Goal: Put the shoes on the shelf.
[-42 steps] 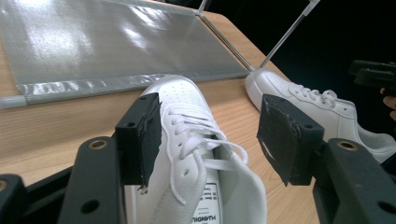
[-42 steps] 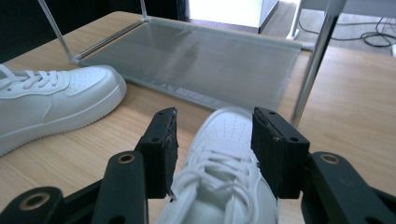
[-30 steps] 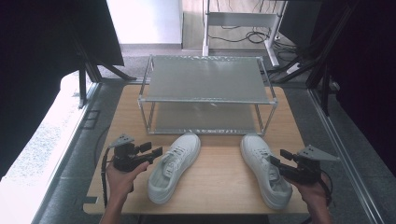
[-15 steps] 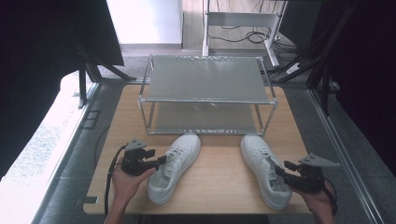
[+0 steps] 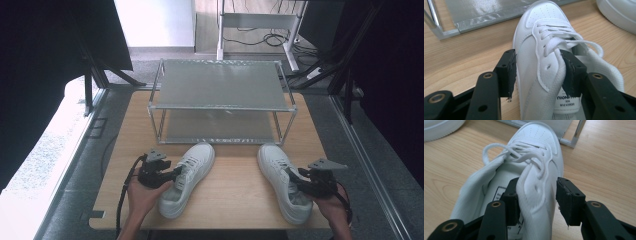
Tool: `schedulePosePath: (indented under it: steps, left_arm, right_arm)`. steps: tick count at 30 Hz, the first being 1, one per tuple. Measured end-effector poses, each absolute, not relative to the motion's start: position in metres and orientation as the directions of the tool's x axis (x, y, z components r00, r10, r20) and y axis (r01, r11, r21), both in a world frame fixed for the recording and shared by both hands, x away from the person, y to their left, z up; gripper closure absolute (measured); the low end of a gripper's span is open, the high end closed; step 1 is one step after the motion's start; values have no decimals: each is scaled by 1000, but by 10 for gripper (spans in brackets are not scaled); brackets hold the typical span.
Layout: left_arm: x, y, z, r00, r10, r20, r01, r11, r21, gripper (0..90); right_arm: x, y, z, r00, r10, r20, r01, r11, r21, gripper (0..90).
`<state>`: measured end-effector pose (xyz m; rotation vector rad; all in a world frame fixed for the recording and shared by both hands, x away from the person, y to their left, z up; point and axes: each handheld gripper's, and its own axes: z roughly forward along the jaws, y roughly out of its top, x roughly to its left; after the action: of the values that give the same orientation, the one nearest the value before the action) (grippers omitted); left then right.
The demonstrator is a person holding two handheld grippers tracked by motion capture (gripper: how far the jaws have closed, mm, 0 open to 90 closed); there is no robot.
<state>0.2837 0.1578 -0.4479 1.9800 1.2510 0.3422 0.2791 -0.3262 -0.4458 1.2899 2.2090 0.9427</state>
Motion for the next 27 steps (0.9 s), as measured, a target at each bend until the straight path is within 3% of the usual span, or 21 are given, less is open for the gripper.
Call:
schedulePosePath:
  steps: [5, 15, 17, 21, 27]
  left_arm:
    - [286, 152, -449, 481, 868, -125, 657, -261, 707, 534]
    - [286, 143, -457, 467, 884, -21, 679, -343, 649, 560]
    - [289, 147, -459, 456, 888, -62, 686, -306, 661, 578]
    - [293, 143, -461, 453, 890, -58, 685, -306, 662, 593]
    - [297, 143, -462, 472, 876, -96, 694, -302, 654, 746]
  right_arm:
    - [291, -319, -452, -456, 887, -77, 616, 377, 692, 614]
    - [292, -319, -455, -432, 898, -82, 629, 365, 687, 632]
    - [289, -320, -454, -428, 900, -81, 633, 363, 683, 639]
    - [294, -320, -456, -422, 905, -60, 651, 348, 674, 652]
    - [301, -315, -462, -397, 913, -90, 675, 357, 645, 688]
